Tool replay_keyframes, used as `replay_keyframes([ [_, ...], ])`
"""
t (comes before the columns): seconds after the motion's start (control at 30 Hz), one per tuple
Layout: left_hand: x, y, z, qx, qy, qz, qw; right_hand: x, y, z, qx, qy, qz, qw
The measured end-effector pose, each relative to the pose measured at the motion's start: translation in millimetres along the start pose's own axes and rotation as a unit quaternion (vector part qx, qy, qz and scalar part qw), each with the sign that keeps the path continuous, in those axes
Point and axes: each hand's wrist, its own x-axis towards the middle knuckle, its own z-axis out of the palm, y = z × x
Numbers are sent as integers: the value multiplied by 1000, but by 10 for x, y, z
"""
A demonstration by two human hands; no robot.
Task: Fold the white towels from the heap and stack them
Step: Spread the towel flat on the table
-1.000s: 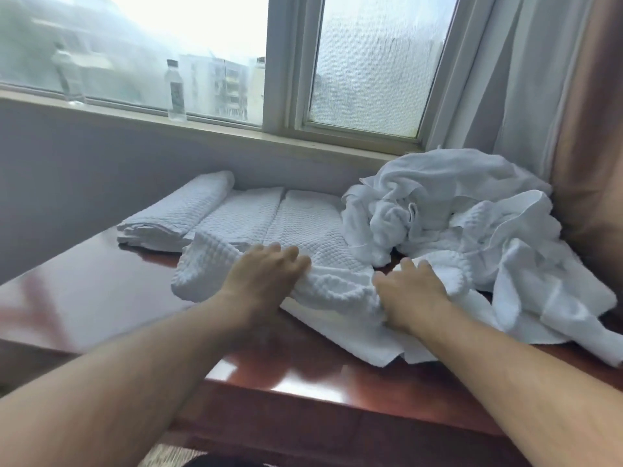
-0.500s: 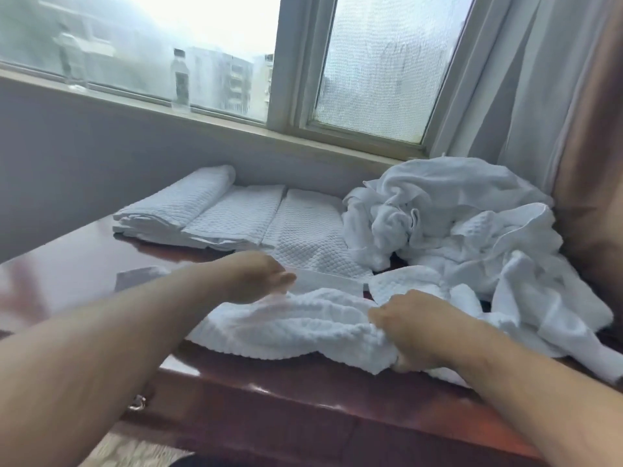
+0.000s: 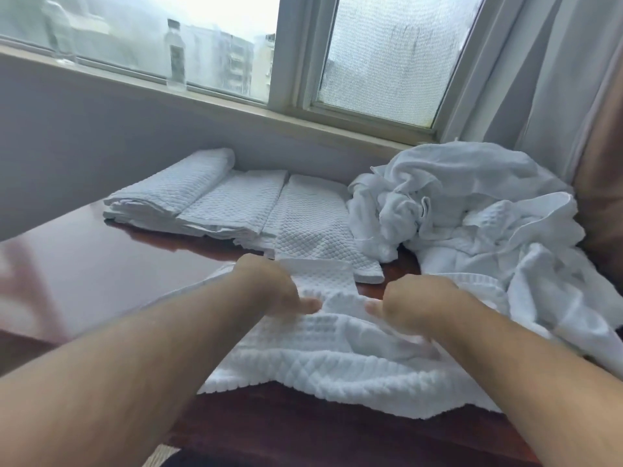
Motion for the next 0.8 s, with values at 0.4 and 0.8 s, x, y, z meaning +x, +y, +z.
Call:
replay_keyframes([
  [0.4, 61, -91, 143, -190, 105, 6, 976, 254, -9, 248, 66, 144, -108, 981],
  [0.8, 82, -8, -114, -293, -53, -60, 953, 141, 257, 397, 260, -32, -104, 959],
])
